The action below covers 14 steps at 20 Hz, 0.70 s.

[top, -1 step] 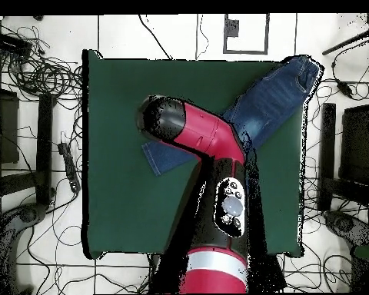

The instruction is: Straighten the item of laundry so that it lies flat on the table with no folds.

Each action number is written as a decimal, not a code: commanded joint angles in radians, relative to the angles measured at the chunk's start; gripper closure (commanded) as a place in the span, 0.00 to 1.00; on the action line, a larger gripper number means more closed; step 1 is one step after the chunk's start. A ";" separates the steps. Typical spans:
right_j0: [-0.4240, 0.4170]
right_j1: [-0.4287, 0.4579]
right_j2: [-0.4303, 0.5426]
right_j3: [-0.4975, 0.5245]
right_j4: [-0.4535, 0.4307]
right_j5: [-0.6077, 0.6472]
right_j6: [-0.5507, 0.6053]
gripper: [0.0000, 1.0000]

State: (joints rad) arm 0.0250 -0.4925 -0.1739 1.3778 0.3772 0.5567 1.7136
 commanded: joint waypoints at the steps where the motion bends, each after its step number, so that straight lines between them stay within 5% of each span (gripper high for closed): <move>1: 0.010 0.095 0.108 0.125 0.039 -0.027 0.238 0.00; 14: 0.023 0.157 0.074 0.108 0.043 0.029 0.272 0.00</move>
State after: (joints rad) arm 0.0231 -0.3898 -0.1739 1.3785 0.3777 0.5565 1.7136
